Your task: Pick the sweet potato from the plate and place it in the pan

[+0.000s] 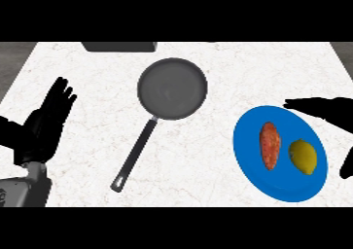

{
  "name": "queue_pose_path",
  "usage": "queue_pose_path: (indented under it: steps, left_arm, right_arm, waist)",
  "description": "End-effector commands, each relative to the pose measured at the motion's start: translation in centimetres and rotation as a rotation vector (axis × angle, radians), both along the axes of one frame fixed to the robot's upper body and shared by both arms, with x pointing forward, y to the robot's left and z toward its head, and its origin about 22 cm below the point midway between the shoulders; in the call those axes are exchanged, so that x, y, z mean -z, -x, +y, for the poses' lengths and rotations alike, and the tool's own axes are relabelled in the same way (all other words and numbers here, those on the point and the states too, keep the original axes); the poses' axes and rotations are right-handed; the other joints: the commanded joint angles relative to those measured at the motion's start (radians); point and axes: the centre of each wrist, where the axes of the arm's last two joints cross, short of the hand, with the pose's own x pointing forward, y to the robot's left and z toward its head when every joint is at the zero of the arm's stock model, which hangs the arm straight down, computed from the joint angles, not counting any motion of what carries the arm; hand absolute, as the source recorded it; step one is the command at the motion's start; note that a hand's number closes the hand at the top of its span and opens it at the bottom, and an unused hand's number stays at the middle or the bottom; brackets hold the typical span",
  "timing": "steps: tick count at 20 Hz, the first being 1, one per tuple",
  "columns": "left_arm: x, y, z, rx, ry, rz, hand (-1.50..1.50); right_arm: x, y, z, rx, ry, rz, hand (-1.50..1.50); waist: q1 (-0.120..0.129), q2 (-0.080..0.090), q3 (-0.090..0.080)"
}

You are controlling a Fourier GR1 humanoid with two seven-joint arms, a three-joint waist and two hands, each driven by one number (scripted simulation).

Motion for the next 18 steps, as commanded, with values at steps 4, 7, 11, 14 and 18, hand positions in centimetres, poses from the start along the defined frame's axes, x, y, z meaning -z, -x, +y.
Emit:
queue_pose_path:
  steps: [4,7,11,14,18]
  left_arm:
    - [0.6,-1.0,1.1,-0.007,-0.004,-0.011,0.00]
    - [0.9,0.0,-0.8,-0.013,-0.003,-0.011,0.00]
    - [-0.9,0.1,-1.4,0.005,-0.004,0.002,0.00]
    - [-0.3,-0.8,0.2,-0.009,0.005,-0.004,0.00]
    - [1.0,0.2,0.0,-0.021,-0.013,-0.006,0.00]
  right_arm:
    - [0.9,1.2,2.7,-0.023,0.184,-0.096,-1.50]
    - [0.2,2.8,5.4,-0.014,0.204,-0.113,-1.50]
    - [-0.3,1.8,7.2,-0.013,0.152,-0.125,-1.50]
    - [0.6,2.5,7.0,-0.003,0.143,-0.126,-1.50]
    - [1.1,2.0,9.2,0.028,0.220,-0.094,-1.50]
  waist:
    - [-0.006,0.001,0.000]
    - [-0.008,-0.002,0.000]
    - [0.000,0.000,0.000]
    - [-0.004,0.000,0.000]
    - [0.000,0.000,0.000]
